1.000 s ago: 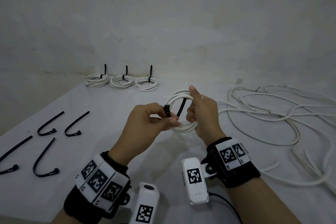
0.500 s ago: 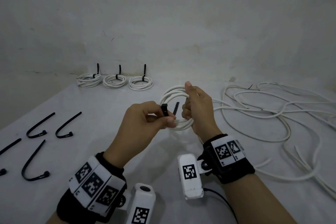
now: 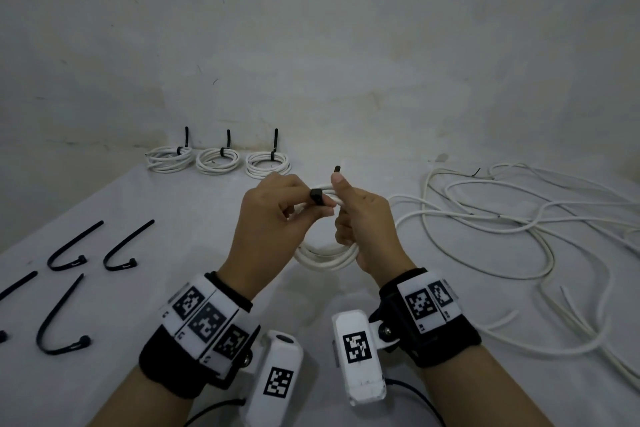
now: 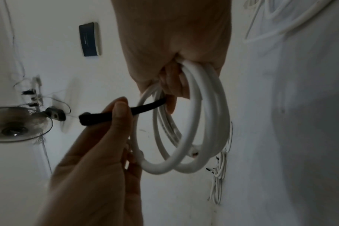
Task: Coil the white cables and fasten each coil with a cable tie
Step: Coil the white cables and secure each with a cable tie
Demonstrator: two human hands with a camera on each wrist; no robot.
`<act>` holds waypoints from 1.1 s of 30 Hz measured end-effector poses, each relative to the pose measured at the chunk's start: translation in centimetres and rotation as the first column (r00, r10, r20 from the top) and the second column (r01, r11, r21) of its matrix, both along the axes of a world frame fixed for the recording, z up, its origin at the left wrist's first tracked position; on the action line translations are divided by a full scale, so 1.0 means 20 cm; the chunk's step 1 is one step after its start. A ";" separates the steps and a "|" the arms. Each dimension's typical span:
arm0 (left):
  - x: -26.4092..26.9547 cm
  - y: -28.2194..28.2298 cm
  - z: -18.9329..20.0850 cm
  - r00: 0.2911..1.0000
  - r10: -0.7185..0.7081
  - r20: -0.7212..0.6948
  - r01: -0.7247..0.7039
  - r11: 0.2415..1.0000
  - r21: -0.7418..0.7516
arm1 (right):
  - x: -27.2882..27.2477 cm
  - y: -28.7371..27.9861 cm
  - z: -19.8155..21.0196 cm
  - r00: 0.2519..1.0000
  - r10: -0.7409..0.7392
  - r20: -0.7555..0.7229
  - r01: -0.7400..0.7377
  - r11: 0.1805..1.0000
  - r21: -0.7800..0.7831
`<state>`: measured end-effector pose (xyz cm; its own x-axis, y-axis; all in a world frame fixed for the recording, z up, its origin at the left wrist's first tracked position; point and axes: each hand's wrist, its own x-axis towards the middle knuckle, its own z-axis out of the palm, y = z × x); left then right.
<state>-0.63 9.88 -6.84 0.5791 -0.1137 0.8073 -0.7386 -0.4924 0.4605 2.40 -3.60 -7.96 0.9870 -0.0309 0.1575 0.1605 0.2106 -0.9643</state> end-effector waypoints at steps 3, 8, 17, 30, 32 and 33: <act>0.03 -0.02 0.00 0.996 0.009 -0.086 -0.017 0.996 -0.087 | 0.01 0.00 0.01 0.999 -0.025 0.029 0.025 1.000 -0.019; 0.09 -0.04 0.01 0.942 -0.045 -0.332 -0.015 0.984 -0.177 | 0.02 -0.03 0.01 0.990 -0.076 0.117 0.080 0.996 -0.033; 0.21 -0.13 0.04 0.796 -0.327 -0.509 0.177 0.930 -0.321 | 0.03 -0.08 0.02 0.975 -0.115 0.189 0.112 0.993 0.024; 0.26 -0.15 -0.02 0.641 -0.564 -0.520 0.102 0.734 -0.671 | 0.06 -0.09 -0.01 0.986 -0.050 0.162 0.051 0.999 -0.004; 0.25 -0.14 -0.03 0.621 -0.585 -0.522 0.097 0.718 -0.689 | 0.06 -0.08 -0.01 0.987 -0.030 0.157 0.032 0.999 -0.013; 0.25 -0.13 -0.04 0.611 -0.594 -0.524 0.097 0.713 -0.695 | 0.06 -0.07 -0.01 0.988 -0.025 0.153 0.028 0.999 -0.019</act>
<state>4.39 7.34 -7.60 0.9771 -0.1233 0.1732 -0.1367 0.2595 0.9560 3.52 -5.02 -8.19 0.9503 -0.0521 0.3070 0.3112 0.1843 -0.9323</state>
